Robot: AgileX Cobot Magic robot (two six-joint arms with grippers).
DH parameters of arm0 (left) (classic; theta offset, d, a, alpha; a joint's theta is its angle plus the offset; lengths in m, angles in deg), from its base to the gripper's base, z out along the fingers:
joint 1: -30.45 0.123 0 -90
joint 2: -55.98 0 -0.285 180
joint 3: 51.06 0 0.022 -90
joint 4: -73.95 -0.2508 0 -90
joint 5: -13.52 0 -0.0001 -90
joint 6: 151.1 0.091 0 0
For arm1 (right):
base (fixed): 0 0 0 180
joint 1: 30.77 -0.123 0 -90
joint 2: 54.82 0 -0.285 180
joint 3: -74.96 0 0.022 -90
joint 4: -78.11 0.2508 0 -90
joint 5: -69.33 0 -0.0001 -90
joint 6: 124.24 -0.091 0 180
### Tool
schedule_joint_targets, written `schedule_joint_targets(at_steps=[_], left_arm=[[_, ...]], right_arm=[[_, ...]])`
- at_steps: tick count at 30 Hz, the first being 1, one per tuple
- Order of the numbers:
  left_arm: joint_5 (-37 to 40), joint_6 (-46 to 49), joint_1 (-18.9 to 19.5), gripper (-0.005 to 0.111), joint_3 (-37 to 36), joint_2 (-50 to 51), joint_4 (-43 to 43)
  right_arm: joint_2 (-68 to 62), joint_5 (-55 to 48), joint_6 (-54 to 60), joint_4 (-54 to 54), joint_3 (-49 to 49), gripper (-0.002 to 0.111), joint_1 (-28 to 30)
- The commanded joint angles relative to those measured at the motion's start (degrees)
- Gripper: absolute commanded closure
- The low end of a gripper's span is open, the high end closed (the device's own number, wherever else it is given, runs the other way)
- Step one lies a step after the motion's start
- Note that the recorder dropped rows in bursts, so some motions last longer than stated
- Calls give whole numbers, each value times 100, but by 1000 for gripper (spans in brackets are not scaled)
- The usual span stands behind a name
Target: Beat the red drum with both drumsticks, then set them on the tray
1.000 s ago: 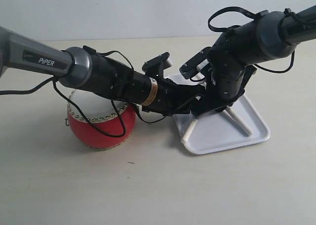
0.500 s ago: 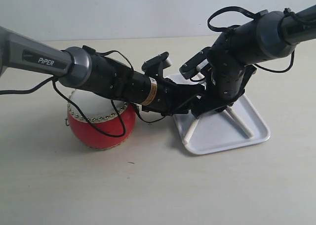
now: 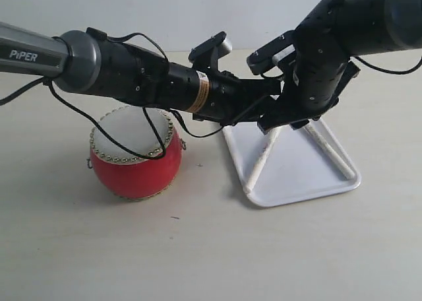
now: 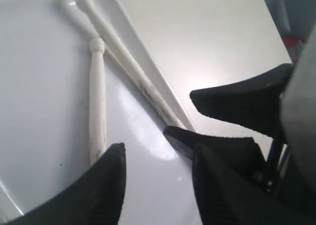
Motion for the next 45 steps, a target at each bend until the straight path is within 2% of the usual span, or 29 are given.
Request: schedule_joint_targets(at_steps=[1, 11, 14, 17, 18, 22, 25, 29, 33, 38, 45], left_arm=[[-148, 28, 6, 63, 14, -286, -186], [-209, 6, 6, 65, 14, -446, -323], [-303, 44, 26, 79, 14, -676, -443], [-303, 245, 36, 104, 14, -1048, -782], [-303, 275, 36, 106, 14, -1202, -936], [-366, 269, 36, 107, 14, -1788, -1311], [-700, 269, 36, 107, 14, -2198, -1359], [-758, 269, -28, 107, -103, -2832, -1424], [-674, 466, -54, 107, -495, -3649, -1424], [-41, 730, -54, 107, -1324, -4740, -1424], [1210, 1082, -54, 107, -3015, -6576, -1424]], right_arm=[[412, 46, 6, 85, 10, 70, -5], [643, 10, 6, 85, 10, 71, -5], [840, 142, -4, 85, 10, 81, -5], [1243, 236, -4, 85, 10, 100, -5], [1418, 265, -4, 85, 10, 107, -5], [2108, 354, -4, 340, 10, 108, -5], [2696, 413, 81, 623, 38, 108, -5], [3626, 653, 479, 1411, 161, 108, -5], [4550, 694, 1317, 2420, 277, 108, -5], [5746, 699, 2068, 3467, 670, 108, -5], [7211, 1212, 2501, 4236, 1657, 108, -5]])
